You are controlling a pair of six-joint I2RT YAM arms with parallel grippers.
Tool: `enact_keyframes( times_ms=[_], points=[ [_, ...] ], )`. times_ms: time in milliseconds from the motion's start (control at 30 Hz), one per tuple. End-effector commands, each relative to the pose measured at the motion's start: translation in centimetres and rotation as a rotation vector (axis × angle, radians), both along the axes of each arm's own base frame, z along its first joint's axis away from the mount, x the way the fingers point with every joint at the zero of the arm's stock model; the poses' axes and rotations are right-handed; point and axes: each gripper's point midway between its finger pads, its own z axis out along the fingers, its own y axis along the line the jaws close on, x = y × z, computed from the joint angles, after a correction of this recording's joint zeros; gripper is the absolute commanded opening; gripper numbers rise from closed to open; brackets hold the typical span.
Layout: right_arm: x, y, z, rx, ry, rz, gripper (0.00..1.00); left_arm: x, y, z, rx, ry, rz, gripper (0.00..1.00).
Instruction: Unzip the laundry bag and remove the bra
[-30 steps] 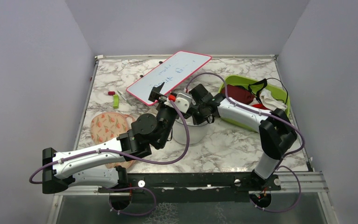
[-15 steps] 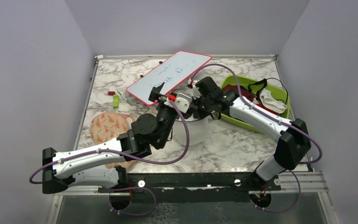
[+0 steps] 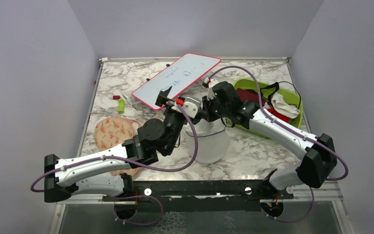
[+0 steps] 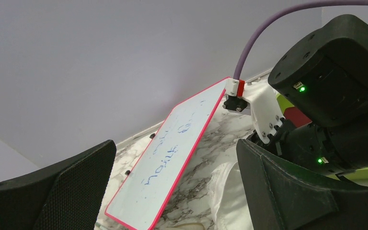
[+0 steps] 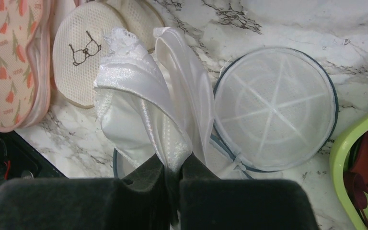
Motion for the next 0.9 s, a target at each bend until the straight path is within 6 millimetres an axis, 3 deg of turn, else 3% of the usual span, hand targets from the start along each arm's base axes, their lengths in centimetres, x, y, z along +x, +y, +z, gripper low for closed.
enact_keyframes(
  times_ms=[0, 200, 500, 667, 867],
  points=[
    [1.7, 1.0, 3.5, 0.120, -0.109, -0.064, 0.01, -0.2, 0.1, 1.1, -0.036, -0.007, -0.017, 0.92],
    [1.6, -0.4, 8.2, 0.173, -0.214, -0.104, 0.01, -0.2, 0.4, 1.2, -0.039, -0.010, -0.015, 0.92],
    [1.1, -6.3, 15.8, 0.211, -0.444, -0.281, 0.01, -0.2, 0.3, 1.3, -0.043, -0.010, -0.018, 0.92],
    [2.0, -10.7, 15.7, 0.097, -0.514, -0.466, 0.01, -0.2, 0.1, 1.1, -0.038, -0.008, -0.019, 0.92],
    [4.0, -16.3, 13.2, -0.090, -0.511, -0.710, 0.01, -0.1, 0.0, 0.9, -0.031, -0.006, -0.017, 0.92]
  ],
)
